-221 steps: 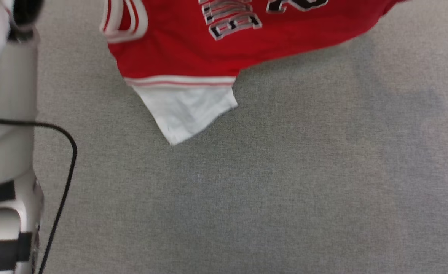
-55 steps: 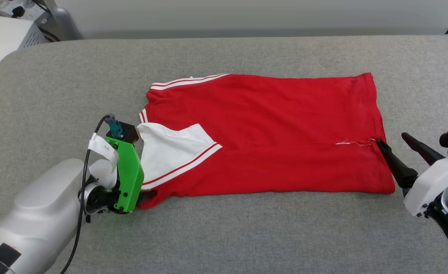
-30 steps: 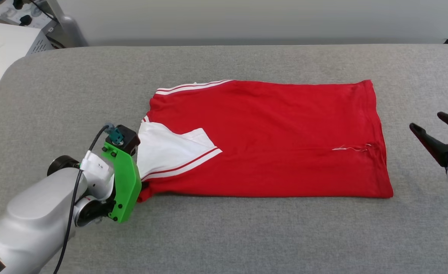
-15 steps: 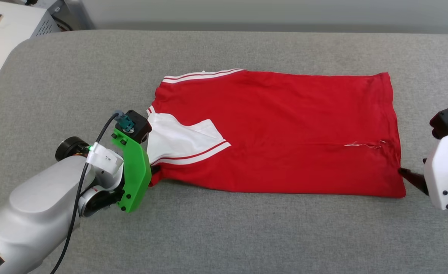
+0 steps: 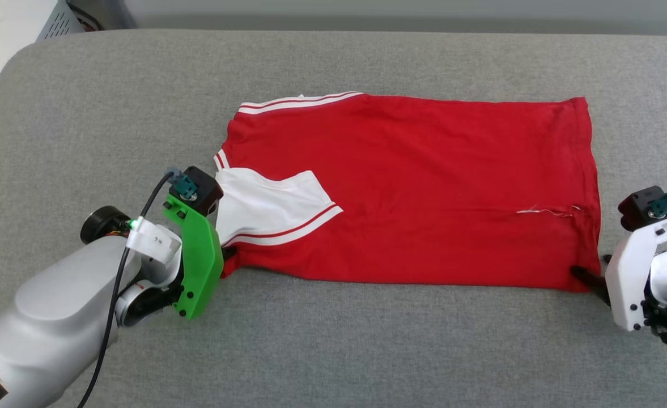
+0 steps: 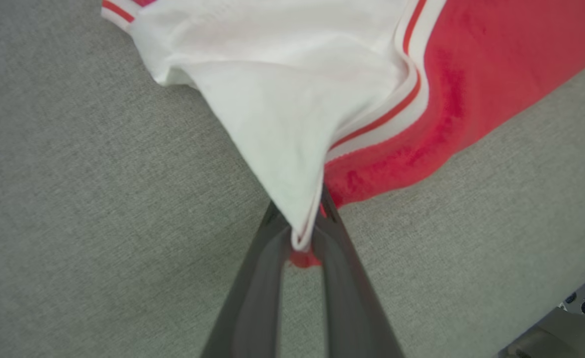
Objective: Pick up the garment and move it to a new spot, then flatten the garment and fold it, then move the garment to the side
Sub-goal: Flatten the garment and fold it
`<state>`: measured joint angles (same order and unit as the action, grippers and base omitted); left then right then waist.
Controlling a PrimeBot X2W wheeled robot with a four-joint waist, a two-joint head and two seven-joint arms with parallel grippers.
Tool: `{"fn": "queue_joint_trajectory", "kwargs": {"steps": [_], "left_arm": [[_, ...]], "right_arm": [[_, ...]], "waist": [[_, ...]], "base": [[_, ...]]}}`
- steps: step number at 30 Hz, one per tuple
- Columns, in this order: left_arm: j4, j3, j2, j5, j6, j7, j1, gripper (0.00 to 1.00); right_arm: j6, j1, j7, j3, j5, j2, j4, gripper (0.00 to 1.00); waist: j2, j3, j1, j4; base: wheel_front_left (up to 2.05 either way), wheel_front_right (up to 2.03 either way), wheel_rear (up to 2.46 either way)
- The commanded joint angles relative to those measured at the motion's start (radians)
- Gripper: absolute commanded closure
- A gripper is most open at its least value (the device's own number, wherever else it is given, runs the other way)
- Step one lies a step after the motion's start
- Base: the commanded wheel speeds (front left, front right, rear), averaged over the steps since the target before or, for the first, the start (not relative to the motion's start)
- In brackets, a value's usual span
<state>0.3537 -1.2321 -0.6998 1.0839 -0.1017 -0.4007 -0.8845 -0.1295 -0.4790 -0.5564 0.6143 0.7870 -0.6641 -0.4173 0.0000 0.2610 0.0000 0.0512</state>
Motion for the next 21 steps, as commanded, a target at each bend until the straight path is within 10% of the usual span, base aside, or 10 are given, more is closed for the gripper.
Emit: {"fn": "queue_joint_trajectory", "kwargs": {"steps": [1, 21], "left_arm": [[0.009, -0.003, -0.003, 0.000, -0.003, 0.007, 0.020, 1.00], [-0.144, -0.017, -0.127, 0.056, 0.022, -0.008, 0.157, 1.00]], "right_arm": [[-0.001, 0.023, 0.012, 0.042, 0.007, 0.034, -0.019, 1.00], [-0.001, 0.171, 0.174, -0.030, 0.107, -0.110, 0.174, 1.00]], "waist": [[0.0000, -0.014, 0.0000, -0.006], [0.0000, -0.196, 0.0000, -0.004]], "base": [[0.00, 0.00, 0.00], [0.00, 0.00, 0.00]]}}
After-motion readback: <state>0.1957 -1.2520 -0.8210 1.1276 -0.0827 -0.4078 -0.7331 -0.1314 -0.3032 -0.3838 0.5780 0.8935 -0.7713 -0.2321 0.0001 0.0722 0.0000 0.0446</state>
